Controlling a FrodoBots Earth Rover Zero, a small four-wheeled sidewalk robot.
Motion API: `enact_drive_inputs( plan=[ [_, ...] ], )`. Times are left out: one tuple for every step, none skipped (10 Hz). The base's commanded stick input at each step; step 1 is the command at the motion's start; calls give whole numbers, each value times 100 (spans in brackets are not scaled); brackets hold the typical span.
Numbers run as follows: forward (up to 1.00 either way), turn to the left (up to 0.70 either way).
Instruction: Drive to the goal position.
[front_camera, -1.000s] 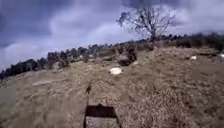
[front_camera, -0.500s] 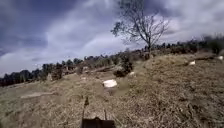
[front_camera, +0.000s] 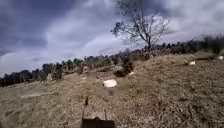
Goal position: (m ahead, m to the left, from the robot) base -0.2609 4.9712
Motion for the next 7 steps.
enact_drive_inputs(
  plan=[
    [0, 0],
    [0, 0],
    [22, 9],
    [59, 23],
    [70, 27],
    [70, 27],
    [70, 27]
  ],
)
